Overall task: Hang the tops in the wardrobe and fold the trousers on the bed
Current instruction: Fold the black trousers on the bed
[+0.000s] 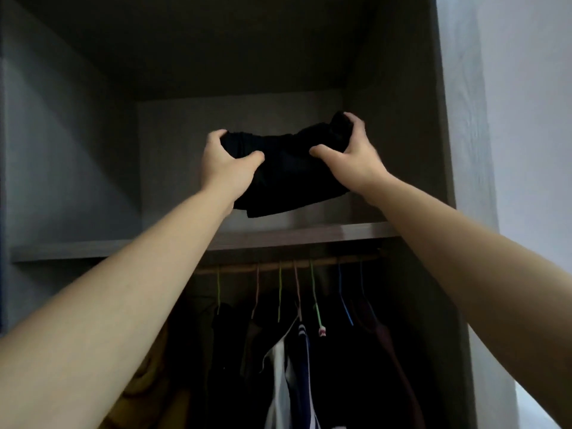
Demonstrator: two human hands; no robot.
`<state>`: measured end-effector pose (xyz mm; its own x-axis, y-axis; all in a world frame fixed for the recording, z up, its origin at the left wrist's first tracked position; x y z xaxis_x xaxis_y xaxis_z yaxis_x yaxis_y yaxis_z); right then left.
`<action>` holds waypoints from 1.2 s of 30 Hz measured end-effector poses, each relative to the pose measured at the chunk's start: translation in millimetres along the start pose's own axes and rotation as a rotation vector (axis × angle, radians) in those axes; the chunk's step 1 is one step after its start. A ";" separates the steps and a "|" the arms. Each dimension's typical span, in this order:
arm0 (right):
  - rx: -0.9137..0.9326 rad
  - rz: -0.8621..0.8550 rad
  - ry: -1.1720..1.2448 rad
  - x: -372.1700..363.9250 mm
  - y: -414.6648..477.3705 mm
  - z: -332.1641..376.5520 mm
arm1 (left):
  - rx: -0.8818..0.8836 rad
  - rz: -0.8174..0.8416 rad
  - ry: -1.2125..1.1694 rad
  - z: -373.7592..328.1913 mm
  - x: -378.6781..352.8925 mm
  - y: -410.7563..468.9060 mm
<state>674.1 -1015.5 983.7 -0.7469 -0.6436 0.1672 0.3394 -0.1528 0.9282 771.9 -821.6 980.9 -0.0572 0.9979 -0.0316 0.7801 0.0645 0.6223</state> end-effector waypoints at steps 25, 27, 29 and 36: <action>-0.080 0.787 -0.700 -27.0 -8.0 -56.7 | -0.099 1.042 0.637 106.5 -41.5 82.5; -0.134 0.802 -0.731 -30.2 -1.6 -69.7 | -0.127 1.006 0.730 108.3 -54.5 88.1; -0.180 0.843 -0.806 -31.9 6.1 -81.5 | -0.183 0.940 0.877 110.6 -70.3 94.0; -0.266 1.031 -1.014 -49.2 49.3 -107.9 | -0.063 0.917 1.220 110.8 -113.9 119.4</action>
<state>789.3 -1072.2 985.4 -0.1488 0.2220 0.9636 0.9682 -0.1654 0.1877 940.7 -926.3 972.1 -0.0717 0.0725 0.9948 0.8061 -0.5831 0.1006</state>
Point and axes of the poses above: each hand's wrist, its own y-axis towards the middle knuckle, its own x-axis out of the back of the hand, z = x × y, the point moved 1 cm from there along y, towards the middle knuckle, and after that the axes turned 14 degrees about x, right-handed, at the moved point
